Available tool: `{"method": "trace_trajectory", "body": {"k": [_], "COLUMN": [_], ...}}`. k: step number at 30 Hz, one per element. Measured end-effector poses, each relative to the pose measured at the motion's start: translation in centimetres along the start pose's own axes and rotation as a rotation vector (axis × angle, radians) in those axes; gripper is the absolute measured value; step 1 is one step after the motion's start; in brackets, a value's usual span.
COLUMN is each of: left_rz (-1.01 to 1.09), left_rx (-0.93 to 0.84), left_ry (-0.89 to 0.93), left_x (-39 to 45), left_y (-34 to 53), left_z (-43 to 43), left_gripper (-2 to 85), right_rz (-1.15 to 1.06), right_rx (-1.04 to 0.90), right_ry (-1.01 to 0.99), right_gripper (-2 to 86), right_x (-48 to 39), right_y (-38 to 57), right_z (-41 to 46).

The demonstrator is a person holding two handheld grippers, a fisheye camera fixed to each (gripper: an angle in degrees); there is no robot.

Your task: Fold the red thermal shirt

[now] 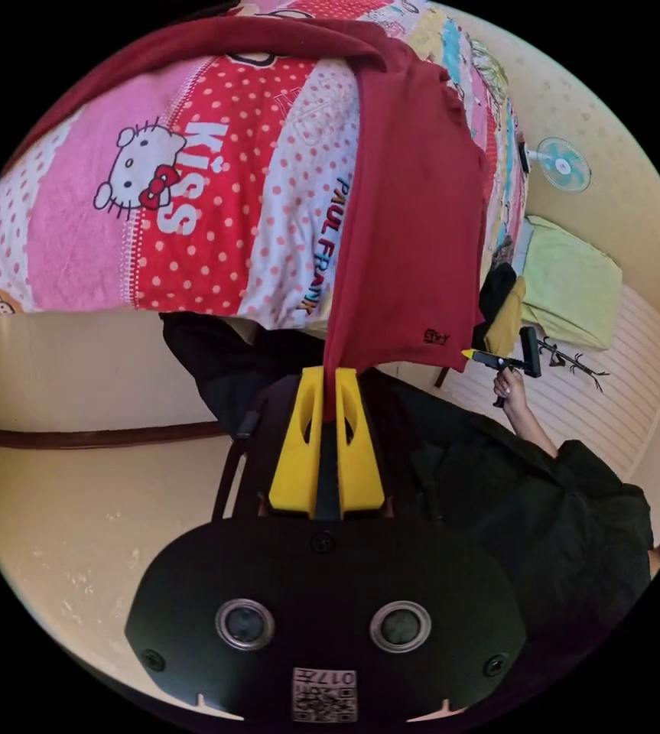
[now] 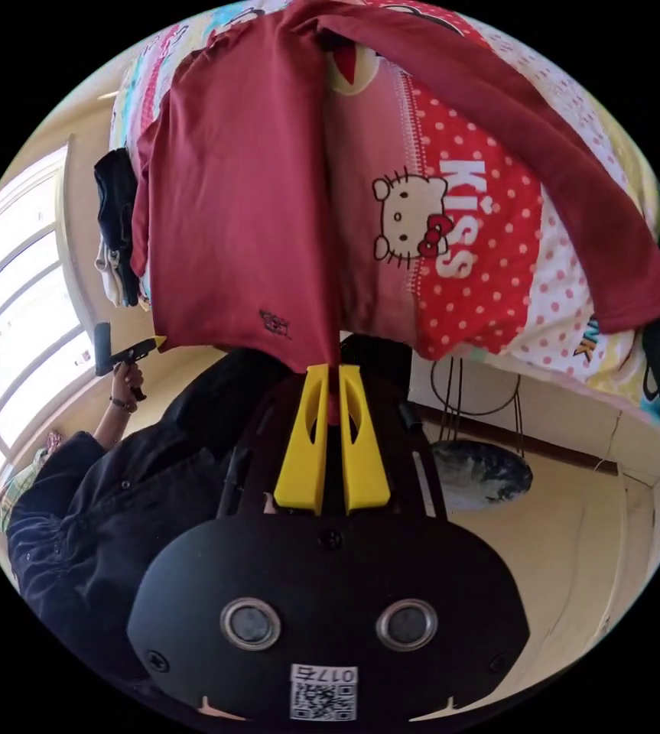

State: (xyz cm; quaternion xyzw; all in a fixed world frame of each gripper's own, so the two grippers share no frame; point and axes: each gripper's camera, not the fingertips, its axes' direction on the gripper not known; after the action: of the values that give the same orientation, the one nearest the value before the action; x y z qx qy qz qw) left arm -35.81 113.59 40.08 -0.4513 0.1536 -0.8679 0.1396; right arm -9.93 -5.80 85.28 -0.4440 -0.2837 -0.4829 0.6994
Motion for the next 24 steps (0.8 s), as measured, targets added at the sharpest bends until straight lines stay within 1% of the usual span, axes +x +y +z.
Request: {"method": "trace_trajectory", "body": {"k": [1, 3, 4, 6, 7, 8, 9, 11, 12, 14, 15, 17, 19, 21, 24], "left_rz": [-0.032, -0.114, -0.186, -0.299, -0.356, -0.369, -0.372, -0.368, -0.367, -0.355, -0.345, -0.325, -0.284, -0.251, -0.210], "left_rx": [-0.018, -0.060, -0.084, -0.081, -0.059, -0.050, -0.046, -0.080, -0.118, -0.178, -0.195, -0.192, -0.165, -0.141, -0.134], "left_ry": [-0.045, -0.075, -0.037, 0.029, 0.049, 0.054, 0.058, 0.022, -0.018, -0.071, -0.103, -0.134, -0.145, -0.155, -0.181], "left_x": [-0.4, -1.7, -2.8, -4.0, -4.4, -4.4, -4.3, -3.9, -3.5, -2.7, -1.9, -0.4, 1.7, 3.1, 4.8], "left_y": [0.9, 2.0, 2.6, 3.9, 4.9, 5.3, 5.8, 6.3, 6.6, 7.0, 7.2, 7.5, 7.4, 7.1, 6.5], "left_z": [0.4, 1.8, 2.9, 3.6, 3.6, 3.6, 3.5, 3.4, 3.5, 3.6, 3.4, 2.8, 1.7, 0.7, -0.6], "left_gripper": [3.2, 3.7, 4.0, 3.3, 1.5, 1.3, 0.8, 1.2, 1.8, 2.4, 2.6, 2.8, 2.9, 2.8, 2.7], "right_rz": [0.022, 0.081, 0.134, 0.219, 0.269, 0.309, 0.334, 0.505, 0.549, 0.714, 0.743, 0.869, 0.954, 1.074, 1.097], "right_rx": [-0.028, -0.076, -0.091, -0.032, 0.061, 0.199, 0.275, 0.567, 0.639, 0.883, 0.927, 1.073, 1.148, 1.152, 1.194], "right_ry": [-0.012, -0.061, -0.123, -0.276, -0.394, -0.491, -0.529, -0.648, -0.684, -0.879, -0.935, -1.123, -1.224, -1.248, -1.291], "right_gripper": [3.2, 3.2, 3.4, 3.6, 3.9, 4.1, 4.3, 6.1, 6.7, 8.3, 8.5, 9.4, 10.2, 11.4, 12.8], "right_x": [1.1, 3.4, 5.1, 7.6, 9.2, 10.7, 11.5, 14.8, 15.5, 18.4, 19.0, 20.2, 20.3, 19.9, 19.6], "right_y": [0.6, 1.2, 1.5, 2.1, 2.6, 3.3, 3.7, 5.7, 6.2, 7.6, 7.7, 7.9, 7.8, 7.7, 7.2], "right_z": [1.0, 3.2, 4.4, 4.9, 4.3, 3.0, 2.3, 0.0, -0.3, 0.5, 1.0, 3.8, 5.6, 7.1, 8.8]}}
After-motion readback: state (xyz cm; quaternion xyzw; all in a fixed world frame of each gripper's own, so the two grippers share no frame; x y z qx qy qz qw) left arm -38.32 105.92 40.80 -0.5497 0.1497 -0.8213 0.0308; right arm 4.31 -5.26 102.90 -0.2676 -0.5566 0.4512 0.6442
